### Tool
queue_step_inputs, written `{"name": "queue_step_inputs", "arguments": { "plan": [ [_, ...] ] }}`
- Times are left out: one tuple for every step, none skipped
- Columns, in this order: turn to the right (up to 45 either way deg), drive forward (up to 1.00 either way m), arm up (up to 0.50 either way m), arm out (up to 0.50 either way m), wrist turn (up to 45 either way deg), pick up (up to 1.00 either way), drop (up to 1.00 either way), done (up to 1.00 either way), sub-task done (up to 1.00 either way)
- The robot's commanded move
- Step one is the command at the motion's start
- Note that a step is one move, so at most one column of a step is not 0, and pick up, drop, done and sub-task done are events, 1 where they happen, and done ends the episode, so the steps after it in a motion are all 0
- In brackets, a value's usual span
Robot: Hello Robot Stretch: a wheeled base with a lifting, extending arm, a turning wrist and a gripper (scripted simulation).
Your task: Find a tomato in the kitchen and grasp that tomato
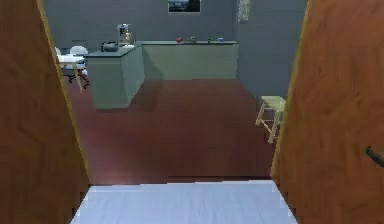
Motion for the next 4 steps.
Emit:
{"name": "queue_step_inputs", "arguments": {
  "plan": [
    [0.0,1.00,0.00,0.00,0.0,0.00,0.00,0.00,0.00],
    [-3.0,0.00,0.00,0.00,0.0,0.00,0.00,0.00,0.00],
    [0.0,1.00,0.00,0.00,0.0,0.00,0.00,0.00,0.00],
    [0.0,1.00,0.00,0.00,0.0,0.00,0.00,0.00,0.00]
  ]
}}
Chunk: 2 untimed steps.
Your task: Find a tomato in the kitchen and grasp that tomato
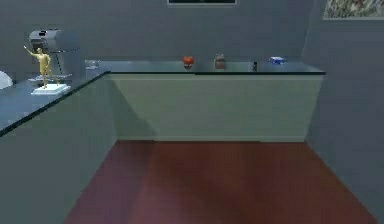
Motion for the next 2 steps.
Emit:
{"name": "queue_step_inputs", "arguments": {
  "plan": [
    [0.0,1.00,0.00,0.00,0.0,0.00,0.00,0.00,0.00],
    [0.0,0.65,0.00,0.00,0.0,0.00,0.00,0.00,0.00]
  ]
}}
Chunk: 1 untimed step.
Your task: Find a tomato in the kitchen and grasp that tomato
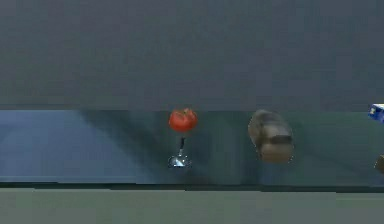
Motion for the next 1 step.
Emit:
{"name": "queue_step_inputs", "arguments": {
  "plan": [
    [-45.0,0.00,0.00,0.00,0.0,0.00,0.00,0.00,0.00]
  ]
}}
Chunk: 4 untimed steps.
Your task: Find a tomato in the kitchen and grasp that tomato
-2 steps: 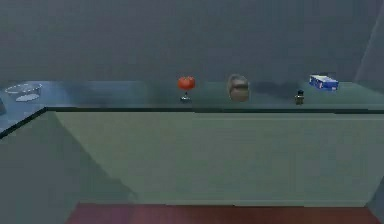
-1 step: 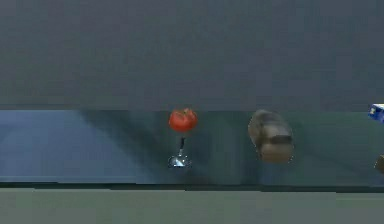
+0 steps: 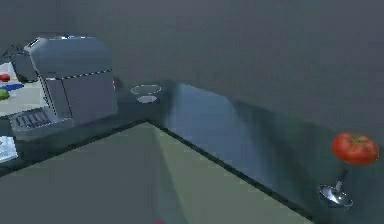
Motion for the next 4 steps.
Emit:
{"name": "queue_step_inputs", "arguments": {
  "plan": [
    [-42.0,0.00,0.00,0.00,0.0,0.00,0.00,0.00,0.00],
    [24.0,0.00,0.00,0.00,0.0,0.00,0.00,0.00,0.00],
    [0.0,0.60,0.00,0.00,0.0,0.00,0.00,0.00,0.00],
    [0.0,0.00,0.50,0.00,0.0,0.00,0.00,0.00,0.00]
  ]
}}
